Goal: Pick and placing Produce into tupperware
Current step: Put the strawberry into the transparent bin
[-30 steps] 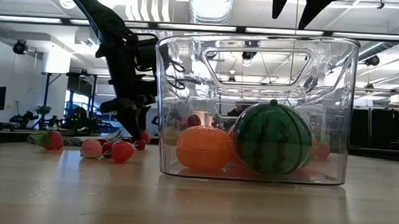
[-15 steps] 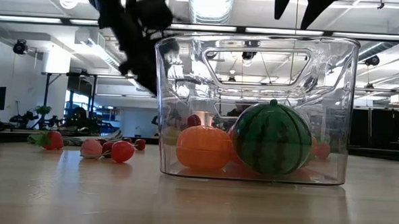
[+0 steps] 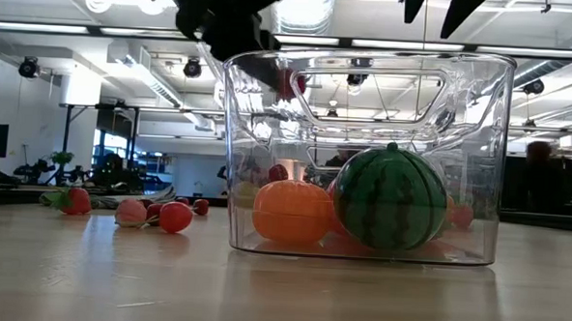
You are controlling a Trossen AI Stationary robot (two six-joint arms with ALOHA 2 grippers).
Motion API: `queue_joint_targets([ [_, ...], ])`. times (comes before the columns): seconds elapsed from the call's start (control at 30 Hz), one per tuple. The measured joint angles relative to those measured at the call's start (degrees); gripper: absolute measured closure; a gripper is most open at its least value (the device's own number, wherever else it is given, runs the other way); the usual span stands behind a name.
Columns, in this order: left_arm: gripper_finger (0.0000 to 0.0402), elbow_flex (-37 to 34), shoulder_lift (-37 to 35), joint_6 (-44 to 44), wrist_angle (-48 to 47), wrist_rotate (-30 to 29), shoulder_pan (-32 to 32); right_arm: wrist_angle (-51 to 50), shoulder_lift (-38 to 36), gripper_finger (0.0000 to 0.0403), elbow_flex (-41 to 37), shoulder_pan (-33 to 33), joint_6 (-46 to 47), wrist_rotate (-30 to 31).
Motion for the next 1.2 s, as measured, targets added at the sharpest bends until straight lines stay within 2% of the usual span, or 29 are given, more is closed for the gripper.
queue_joint_targets([
  [0.2, 0.0302, 1.9, 3.2, -18.3, 1.6, -0.5, -0.6, 0.0, -0.4, 0.0076, 0.0, 0.1, -1.8, 0.2],
  [0.33, 0.0256, 2.3, 4.6, -25.3, 1.5, -0.4, -1.3, 0.0, -0.4, 0.0076, 0.0, 0.3, -3.2, 0.3],
  [0.47, 0.0190, 2.1, 5.2, -34.7, 1.4, -0.9, -1.5, 0.0, -0.4, 0.0076, 0.0, 0.3, -8.0, 0.4],
  [0.57, 0.0142, 2.0, 5.2, -37.0, 1.2, -1.2, -1.4, 0.0, -0.4, 0.0076, 0.0, 0.3, -14.1, 0.4],
  [0.7, 0.0110, 2.0, 3.0, -37.3, -1.0, -1.2, -1.4, 0.1, -0.3, 0.0076, -0.9, -0.1, -10.0, -0.4],
  [0.8, 0.0107, 2.1, 0.4, -37.4, -4.2, -1.3, -1.4, 0.1, -0.4, 0.0076, -5.2, -2.5, -10.3, -3.2],
  [1.0, 0.0107, 2.1, -2.3, -38.7, -12.3, -1.7, -1.3, 2.1, -0.4, 0.0076, -22.5, -12.6, -15.0, -16.2],
  [1.2, 0.0107, 1.9, -2.9, -40.4, -18.7, -2.0, -1.1, 19.3, -2.8, 0.0076, -38.2, -21.4, -14.6, -25.0],
])
